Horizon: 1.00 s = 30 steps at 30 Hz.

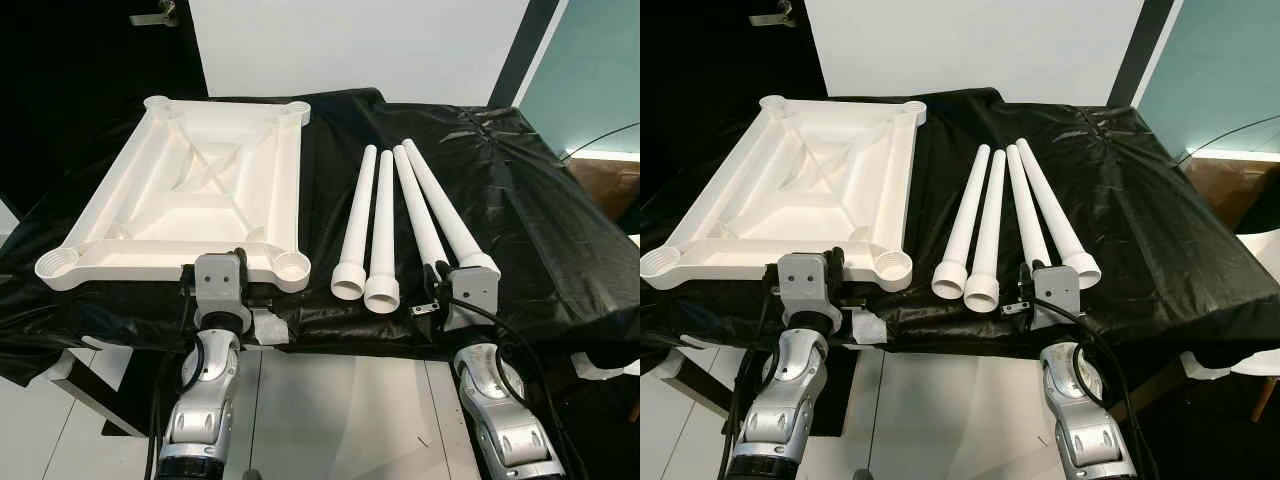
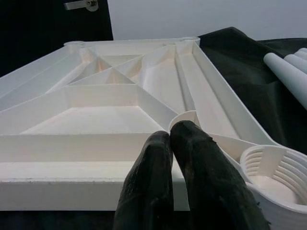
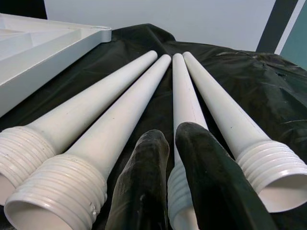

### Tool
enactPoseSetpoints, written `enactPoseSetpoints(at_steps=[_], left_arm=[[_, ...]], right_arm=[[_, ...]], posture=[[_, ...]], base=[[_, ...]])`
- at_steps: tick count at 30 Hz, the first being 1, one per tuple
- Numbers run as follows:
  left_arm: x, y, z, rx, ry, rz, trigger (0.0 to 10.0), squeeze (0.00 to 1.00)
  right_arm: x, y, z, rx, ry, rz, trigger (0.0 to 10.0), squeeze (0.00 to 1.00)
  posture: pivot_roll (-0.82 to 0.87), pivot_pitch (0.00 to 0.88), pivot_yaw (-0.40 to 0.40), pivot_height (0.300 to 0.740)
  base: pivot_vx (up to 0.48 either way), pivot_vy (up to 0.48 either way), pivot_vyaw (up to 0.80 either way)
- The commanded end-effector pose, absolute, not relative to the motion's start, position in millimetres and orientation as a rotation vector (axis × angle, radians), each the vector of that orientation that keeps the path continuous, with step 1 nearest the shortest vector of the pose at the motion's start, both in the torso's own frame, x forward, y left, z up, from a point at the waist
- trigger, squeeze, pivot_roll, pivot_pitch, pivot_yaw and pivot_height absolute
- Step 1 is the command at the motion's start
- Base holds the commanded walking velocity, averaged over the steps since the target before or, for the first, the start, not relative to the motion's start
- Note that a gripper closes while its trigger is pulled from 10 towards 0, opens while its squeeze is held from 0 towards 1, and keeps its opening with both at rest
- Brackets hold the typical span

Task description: Building children table

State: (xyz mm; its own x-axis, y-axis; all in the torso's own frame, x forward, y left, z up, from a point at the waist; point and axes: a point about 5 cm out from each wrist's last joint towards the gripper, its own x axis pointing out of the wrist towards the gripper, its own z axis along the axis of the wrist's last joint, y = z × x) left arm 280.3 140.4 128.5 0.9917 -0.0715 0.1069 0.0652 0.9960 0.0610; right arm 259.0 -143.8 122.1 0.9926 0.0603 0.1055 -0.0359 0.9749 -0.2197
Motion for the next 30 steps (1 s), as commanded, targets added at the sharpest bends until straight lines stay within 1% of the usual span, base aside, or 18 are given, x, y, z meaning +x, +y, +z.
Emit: enactPoseSetpoints(at_steps=[1,3,4,5,6,7,8,9,14,16,17,18,21,30], left_arm=[[279,141,121,0.056,-0.076,-0.047,10.0,0.25],[278,141,121,0.056,-0.079,-0.046,10.0,0.25],[277,144,121,0.064,-0.084,-0.039,10.0,0.34],[275,148,120,0.075,-0.087,-0.030,10.0,0.31],[275,148,120,0.075,-0.087,-0.030,10.0,0.31],[272,153,120,0.085,-0.088,-0.018,10.0,0.22],[272,153,120,0.085,-0.088,-0.018,10.0,0.22],[269,158,120,0.094,-0.090,-0.008,10.0,0.15],[266,162,121,0.103,-0.095,0.001,10.0,0.14],[264,164,122,0.105,-0.100,0.003,10.0,0.16],[262,165,122,0.106,-0.104,0.004,10.0,0.20],[261,164,125,0.088,-0.125,-0.005,10.0,1.00],[259,163,128,0.078,-0.148,-0.015,10.0,1.00],[259,160,127,0.077,-0.146,-0.016,10.0,1.00]], right_arm=[[257,-148,120,-0.220,-0.099,0.034,10.0,0.00],[256,-148,120,-0.219,-0.099,0.032,10.0,0.00],[255,-149,119,-0.220,-0.098,0.024,10.0,0.00],[253,-150,119,-0.221,-0.097,0.017,10.0,0.00],[253,-150,119,-0.221,-0.097,0.017,10.0,0.00],[250,-153,118,-0.222,-0.097,0.008,10.0,0.00],[250,-153,118,-0.222,-0.097,0.008,10.0,0.00],[247,-155,118,-0.224,-0.097,0.000,10.0,0.00],[243,-159,118,-0.225,-0.095,-0.010,10.0,0.00],[242,-160,117,-0.225,-0.093,-0.014,10.0,0.00],[240,-161,117,-0.224,-0.093,-0.015,10.0,0.00],[240,-160,118,-0.216,-0.099,-0.010,10.0,1.00],[239,-160,120,-0.216,-0.111,-0.002,10.0,1.00],[240,-161,122,-0.218,-0.112,-0.007,10.0,1.00]], posture=[[0.02,0.026,-0.044,0.740],[0.02,0.026,-0.044,0.740],[0.02,0.029,-0.044,0.740],[0.02,0.033,-0.043,0.740],[0.02,0.033,-0.043,0.740],[0.02,0.036,-0.043,0.740],[0.02,0.036,-0.043,0.740],[0.02,0.039,-0.043,0.740],[0.02,0.044,-0.045,0.740],[0.02,0.046,-0.046,0.740],[0.02,0.047,-0.047,0.740],[0.02,0.048,-0.048,0.740],[0.02,0.048,-0.049,0.740],[0.01,0.051,-0.056,0.740]], base=[[0.000,0.000,0.00],[0.000,0.000,0.00],[0.000,0.000,0.00],[0.000,0.000,0.00],[0.000,0.000,0.00],[0.000,0.000,0.00],[0.000,0.000,0.00],[0.000,0.000,0.00],[0.000,0.000,0.00],[0.000,0.000,0.00],[0.000,0.000,0.00],[0.000,0.000,0.00],[0.000,0.000,0.00],[0.000,0.000,0.00]])
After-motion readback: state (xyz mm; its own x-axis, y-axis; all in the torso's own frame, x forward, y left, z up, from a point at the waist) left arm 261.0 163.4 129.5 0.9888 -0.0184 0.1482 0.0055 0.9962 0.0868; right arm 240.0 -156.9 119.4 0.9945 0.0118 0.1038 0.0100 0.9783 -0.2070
